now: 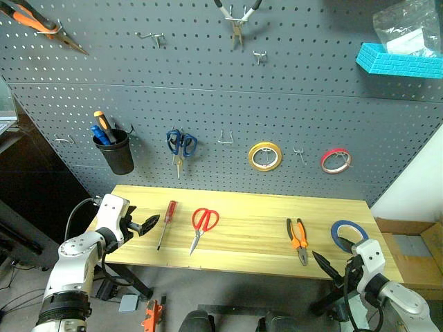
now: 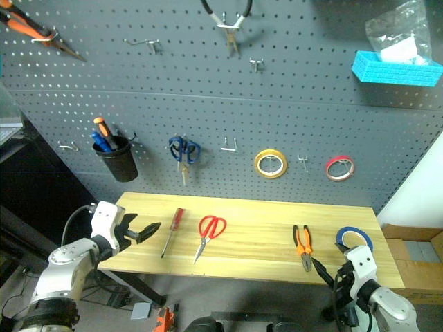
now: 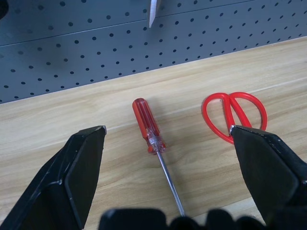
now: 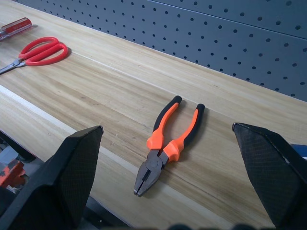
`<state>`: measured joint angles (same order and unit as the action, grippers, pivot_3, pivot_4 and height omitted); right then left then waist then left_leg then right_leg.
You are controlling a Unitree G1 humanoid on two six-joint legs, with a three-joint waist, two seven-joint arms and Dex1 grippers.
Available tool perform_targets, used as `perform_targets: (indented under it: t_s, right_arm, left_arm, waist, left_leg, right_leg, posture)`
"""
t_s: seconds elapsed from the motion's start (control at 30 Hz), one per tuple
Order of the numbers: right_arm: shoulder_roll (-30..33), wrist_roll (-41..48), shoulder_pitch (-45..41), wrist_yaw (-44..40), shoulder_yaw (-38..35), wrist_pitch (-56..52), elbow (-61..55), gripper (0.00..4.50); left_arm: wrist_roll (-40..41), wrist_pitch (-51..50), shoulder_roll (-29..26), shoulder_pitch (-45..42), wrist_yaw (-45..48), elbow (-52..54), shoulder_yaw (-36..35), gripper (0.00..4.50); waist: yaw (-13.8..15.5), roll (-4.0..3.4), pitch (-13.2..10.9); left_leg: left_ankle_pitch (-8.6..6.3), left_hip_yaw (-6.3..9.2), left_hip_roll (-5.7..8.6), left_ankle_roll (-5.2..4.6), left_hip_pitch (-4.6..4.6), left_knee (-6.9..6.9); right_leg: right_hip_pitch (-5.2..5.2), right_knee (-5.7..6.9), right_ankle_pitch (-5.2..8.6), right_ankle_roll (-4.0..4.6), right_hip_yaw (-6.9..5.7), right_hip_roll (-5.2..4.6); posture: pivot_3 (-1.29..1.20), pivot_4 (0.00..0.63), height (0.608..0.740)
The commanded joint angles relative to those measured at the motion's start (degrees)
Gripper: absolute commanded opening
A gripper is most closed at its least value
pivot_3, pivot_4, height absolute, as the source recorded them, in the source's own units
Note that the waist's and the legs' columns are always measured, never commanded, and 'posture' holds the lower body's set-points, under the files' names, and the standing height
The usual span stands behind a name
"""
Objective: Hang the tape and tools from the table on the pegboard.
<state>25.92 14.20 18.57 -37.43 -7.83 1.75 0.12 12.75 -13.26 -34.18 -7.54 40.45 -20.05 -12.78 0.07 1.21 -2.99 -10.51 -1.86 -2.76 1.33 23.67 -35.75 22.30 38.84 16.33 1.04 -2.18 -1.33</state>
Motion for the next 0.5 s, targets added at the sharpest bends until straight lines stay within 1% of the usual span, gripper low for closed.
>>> perform_targets:
  t_s: [0.03,0.5]
  right_arm:
    - [1.0,0.4,-0.5,-0.4,-1.0,0.3,-2.3,4.5]
    - [2.5,1.0,1.3,-1.4,-1.9,0.1,-3.8,4.5]
  left_arm:
    - [-0.1,1.1,-1.0,-1.0,-0.3,1.3,-0.4,4.46]
    - [0.5,1.4,-1.2,0.3,0.5,1.5,-1.2,4.46]
  waist:
    - [0.0,0.0,0.0]
    - [0.0,0.0,0.0]
  left_leg:
    - [0.0,0.0,0.0,0.0,0.0,0.0]
    - [0.0,0.0,0.0,0.0,0.0,0.0]
  right_leg:
    - [0.0,0.0,0.0,0.0,0.0,0.0]
    - [0.0,0.0,0.0,0.0,0.0,0.0]
  posture:
    - [0.04,0.0,0.74]
    - [0.05,0.0,0.74]
